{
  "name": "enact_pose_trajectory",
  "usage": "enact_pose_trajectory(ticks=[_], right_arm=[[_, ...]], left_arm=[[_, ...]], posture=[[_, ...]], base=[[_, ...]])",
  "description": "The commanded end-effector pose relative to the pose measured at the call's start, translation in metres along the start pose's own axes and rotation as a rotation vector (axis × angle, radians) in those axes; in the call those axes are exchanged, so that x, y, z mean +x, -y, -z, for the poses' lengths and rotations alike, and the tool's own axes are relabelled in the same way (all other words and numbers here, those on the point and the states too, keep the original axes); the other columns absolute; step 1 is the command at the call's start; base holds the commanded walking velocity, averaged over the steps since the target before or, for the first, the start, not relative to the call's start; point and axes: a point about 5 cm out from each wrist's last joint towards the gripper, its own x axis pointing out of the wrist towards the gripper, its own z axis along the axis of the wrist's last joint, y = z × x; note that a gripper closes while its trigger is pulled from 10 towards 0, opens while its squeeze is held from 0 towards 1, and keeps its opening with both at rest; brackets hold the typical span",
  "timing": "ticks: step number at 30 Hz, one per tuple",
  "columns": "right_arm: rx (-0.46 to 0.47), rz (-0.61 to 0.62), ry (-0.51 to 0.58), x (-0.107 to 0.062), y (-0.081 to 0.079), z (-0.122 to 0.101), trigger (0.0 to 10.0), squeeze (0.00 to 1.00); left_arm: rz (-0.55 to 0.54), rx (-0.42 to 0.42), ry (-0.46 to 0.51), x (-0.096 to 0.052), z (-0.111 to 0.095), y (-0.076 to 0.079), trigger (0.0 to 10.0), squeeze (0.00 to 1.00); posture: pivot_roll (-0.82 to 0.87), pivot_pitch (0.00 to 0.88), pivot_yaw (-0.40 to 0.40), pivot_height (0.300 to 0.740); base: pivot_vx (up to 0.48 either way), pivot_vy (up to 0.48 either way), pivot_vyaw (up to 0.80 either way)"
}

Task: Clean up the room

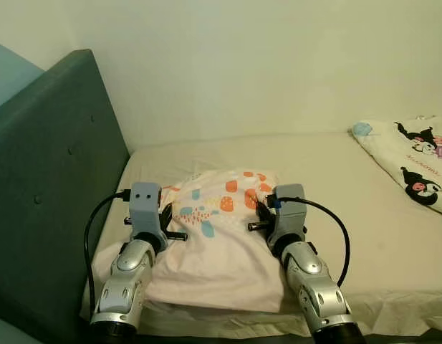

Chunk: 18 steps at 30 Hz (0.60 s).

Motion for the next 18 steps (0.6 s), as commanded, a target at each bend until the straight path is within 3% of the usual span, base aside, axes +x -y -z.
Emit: enact_pose_trajectory(ticks=[1,11,18], right_arm=[[0.009,0.027,0.023,0.000,0.003,-0.004,10.0,0.00],[0.016,0.026,0.018,0.000,0.003,-0.003,10.0,0.00],[-0.001,0.012,-0.003,-0.003,0.005,0.004,10.0,0.00]], left_arm=[[-0.054,0.050,0.053,-0.003,-0.009,-0.014,10.0,0.00],[-0.129,0.074,0.014,-0.013,0.000,-0.028,10.0,0.00],[-0.164,0.073,0.015,-0.022,0.006,-0.029,10.0,0.00]], posture=[[-0.14,0.077,0.028,0.740],[-0.12,0.065,0.037,0.740],[-0.10,0.047,0.007,0.740]], base=[[0.000,0.000,0.00],[0.000,0.000,0.00],[0.000,0.000,0.00]])
